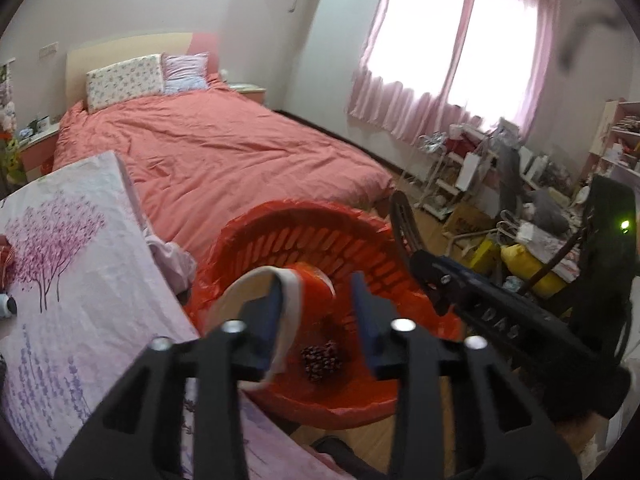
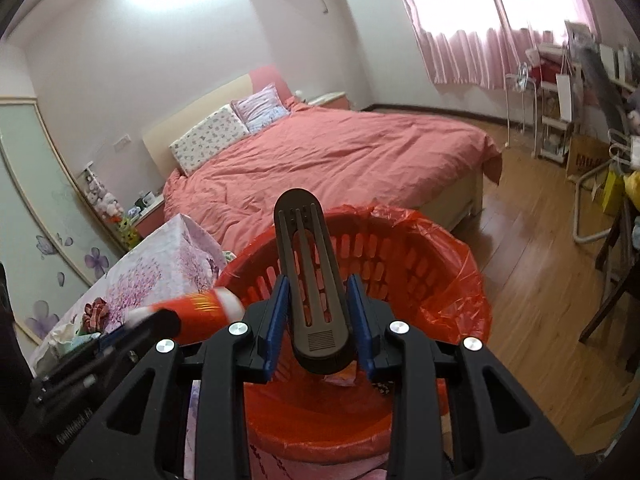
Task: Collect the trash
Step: 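Drop the paper cup with left tool while right tool drops comb into basket, then grasp the black mesh net with the right tool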
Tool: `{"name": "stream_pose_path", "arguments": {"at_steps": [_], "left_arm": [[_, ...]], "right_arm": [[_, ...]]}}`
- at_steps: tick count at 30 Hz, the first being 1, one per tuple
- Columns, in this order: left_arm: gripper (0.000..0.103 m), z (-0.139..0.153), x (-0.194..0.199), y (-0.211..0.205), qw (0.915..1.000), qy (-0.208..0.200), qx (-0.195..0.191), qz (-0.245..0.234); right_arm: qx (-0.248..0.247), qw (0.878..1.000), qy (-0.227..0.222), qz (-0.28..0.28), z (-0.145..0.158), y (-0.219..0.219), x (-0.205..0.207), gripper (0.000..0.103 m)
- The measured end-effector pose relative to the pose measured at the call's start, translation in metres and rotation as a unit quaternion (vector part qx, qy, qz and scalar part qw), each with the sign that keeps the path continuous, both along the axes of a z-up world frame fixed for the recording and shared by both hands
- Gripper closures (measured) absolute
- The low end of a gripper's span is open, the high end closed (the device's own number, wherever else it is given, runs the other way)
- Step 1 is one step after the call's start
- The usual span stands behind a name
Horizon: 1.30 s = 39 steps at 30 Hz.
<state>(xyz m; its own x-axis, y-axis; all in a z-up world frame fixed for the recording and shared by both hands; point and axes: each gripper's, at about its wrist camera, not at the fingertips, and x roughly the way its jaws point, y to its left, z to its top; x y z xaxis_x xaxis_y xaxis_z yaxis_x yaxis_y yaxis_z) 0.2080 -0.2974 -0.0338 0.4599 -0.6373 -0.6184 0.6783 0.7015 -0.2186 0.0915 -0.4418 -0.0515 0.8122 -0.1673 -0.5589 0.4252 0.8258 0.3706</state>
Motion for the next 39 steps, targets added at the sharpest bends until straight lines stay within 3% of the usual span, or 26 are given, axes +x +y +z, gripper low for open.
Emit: {"name": "stream_pose_path", "arguments": {"at_steps": [2,12,21,33,39], "left_arm": [[0.062,-0.005,0.006,0.004,0.9999,0.006,0.008,0.008],[0.046,-0.005,0.008,0.053,0.9979,-0.007,0.031,0.057],[0.035,0.006,-0.005,0.138,0.9895,-0.039,0.06,0.126],[0.031,0.013,-0.005,0.267,0.9681,-0.033,0.061,0.241],[0.03,0.011,-0.006,0.346,0.9453,-0.034,0.068,0.317]], "right_arm": [[-0.002,1.0,0.0,-0.005,-0.002,0.0,-0.002,0.046],[-0.034,0.999,0.019,-0.012,0.006,0.014,-0.007,0.045],[-0.057,0.998,0.02,0.03,0.021,0.061,0.003,0.045],[-0.089,0.986,0.03,0.135,0.03,0.158,0.027,0.045],[-0.095,0.974,0.045,0.2,0.023,0.222,0.05,0.045]]}}
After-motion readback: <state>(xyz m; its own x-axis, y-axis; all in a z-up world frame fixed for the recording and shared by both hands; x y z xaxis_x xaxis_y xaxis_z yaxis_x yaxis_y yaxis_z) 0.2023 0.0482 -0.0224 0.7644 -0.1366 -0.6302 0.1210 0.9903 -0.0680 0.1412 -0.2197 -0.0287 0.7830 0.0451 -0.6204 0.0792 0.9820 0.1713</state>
